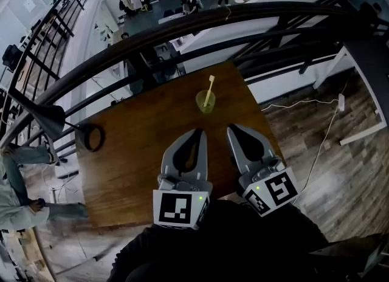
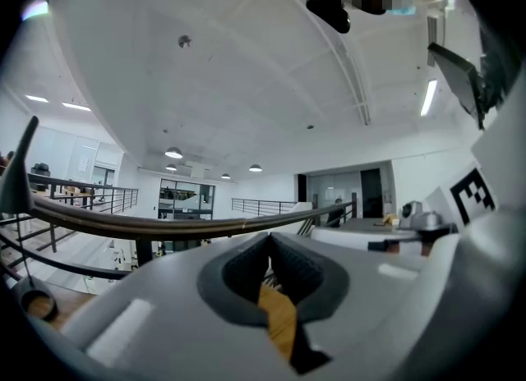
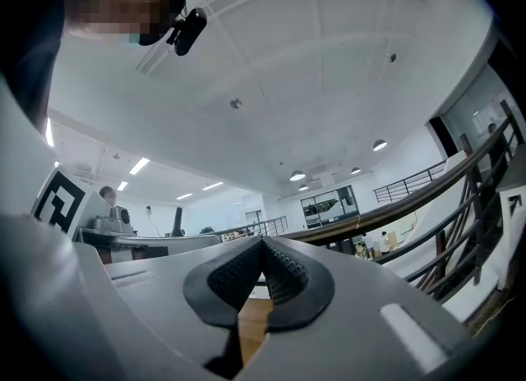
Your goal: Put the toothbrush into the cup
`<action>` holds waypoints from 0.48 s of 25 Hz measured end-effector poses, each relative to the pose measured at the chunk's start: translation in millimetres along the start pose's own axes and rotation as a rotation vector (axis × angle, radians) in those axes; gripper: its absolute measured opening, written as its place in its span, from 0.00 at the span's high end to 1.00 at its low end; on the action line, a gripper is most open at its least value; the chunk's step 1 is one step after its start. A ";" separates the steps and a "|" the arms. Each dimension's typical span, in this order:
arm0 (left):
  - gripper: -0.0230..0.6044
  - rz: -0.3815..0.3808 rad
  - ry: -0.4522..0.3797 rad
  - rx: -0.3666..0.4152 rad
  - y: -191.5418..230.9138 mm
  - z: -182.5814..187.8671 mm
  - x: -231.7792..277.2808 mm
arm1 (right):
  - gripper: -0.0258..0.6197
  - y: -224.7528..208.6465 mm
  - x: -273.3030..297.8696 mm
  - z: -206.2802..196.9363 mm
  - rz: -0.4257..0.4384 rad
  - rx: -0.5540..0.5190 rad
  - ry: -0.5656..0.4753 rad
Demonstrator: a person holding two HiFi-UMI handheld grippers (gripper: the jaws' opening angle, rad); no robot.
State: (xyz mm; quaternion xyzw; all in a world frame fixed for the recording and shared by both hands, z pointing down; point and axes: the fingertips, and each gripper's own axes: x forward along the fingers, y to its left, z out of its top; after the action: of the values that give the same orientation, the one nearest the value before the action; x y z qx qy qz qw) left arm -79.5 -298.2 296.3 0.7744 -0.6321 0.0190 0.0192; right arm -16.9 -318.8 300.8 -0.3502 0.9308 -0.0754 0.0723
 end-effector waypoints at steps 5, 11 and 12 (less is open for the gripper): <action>0.95 -0.013 0.000 -0.001 -6.6 5.7 4.2 | 0.96 -5.1 0.4 4.4 -0.002 0.006 -0.012; 0.95 -0.007 0.007 0.010 -5.8 -1.5 10.7 | 0.96 -12.2 3.2 -0.8 0.000 0.022 -0.007; 0.95 -0.007 0.010 0.010 -5.2 -2.1 11.5 | 0.96 -12.9 4.3 -1.2 -0.001 0.025 -0.007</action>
State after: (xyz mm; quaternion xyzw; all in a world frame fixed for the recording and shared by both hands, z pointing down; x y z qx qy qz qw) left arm -72.1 -308.3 299.0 0.7766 -0.6292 0.0257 0.0187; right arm -12.1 -331.1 304.1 -0.3498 0.9295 -0.0861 0.0799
